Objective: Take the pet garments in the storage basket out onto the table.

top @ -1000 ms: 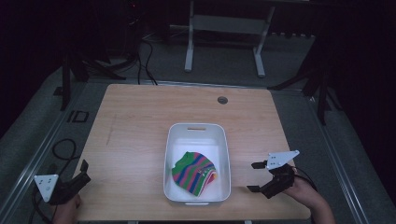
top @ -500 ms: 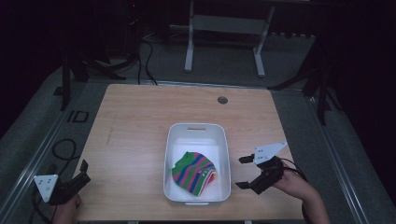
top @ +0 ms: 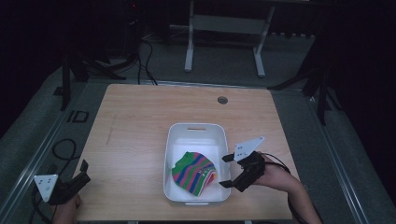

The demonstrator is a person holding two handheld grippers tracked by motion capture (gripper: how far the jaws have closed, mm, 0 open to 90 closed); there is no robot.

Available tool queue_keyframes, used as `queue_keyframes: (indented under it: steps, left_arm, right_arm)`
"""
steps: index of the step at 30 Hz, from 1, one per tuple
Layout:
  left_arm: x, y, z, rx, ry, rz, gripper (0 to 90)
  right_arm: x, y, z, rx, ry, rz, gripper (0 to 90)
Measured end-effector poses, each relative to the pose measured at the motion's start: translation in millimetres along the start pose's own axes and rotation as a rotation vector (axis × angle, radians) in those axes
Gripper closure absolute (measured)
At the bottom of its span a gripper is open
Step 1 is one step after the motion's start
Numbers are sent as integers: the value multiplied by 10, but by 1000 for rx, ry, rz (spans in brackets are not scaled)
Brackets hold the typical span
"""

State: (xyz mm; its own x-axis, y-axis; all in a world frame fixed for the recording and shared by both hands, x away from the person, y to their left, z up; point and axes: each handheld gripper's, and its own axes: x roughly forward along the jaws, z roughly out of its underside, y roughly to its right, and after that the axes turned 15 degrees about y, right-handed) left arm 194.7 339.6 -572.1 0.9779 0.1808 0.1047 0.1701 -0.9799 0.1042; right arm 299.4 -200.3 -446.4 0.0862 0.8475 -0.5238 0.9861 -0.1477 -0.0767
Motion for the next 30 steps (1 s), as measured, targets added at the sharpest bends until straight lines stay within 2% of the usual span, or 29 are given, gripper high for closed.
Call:
queue_keyframes:
  steps: [4,8,9,14,20,21,22,26,30]
  left_arm:
    - [1,-2,0,-1,0,1,18]
    - [1,-3,0,-3,0,1,18]
    - [3,-6,0,-5,-1,5,18]
    - [2,-7,0,-5,-1,5,18]
    - [3,-7,0,-5,-2,6,18]
    - [3,-8,-1,-5,-2,7,18]
    - [3,-8,-1,-5,-3,8,18]
    - [4,-12,-1,-9,-4,9,18]
    - [5,-15,-2,-13,-6,11,18]
  right_arm:
    - [144,11,-63,8,-10,-1,129]
    - [247,13,-107,-4,-26,-4,129]
    - [332,21,-139,-6,-36,-6,129]
    - [547,43,-193,-1,-76,-13,130]
    - [749,33,-231,2,-119,-29,130]
    - [749,33,-231,2,-119,-29,130]
    - [847,37,-255,-5,-144,-25,130]
    - [1007,62,-301,-15,-175,-26,132]
    - [1151,105,-322,-6,-199,-21,132]
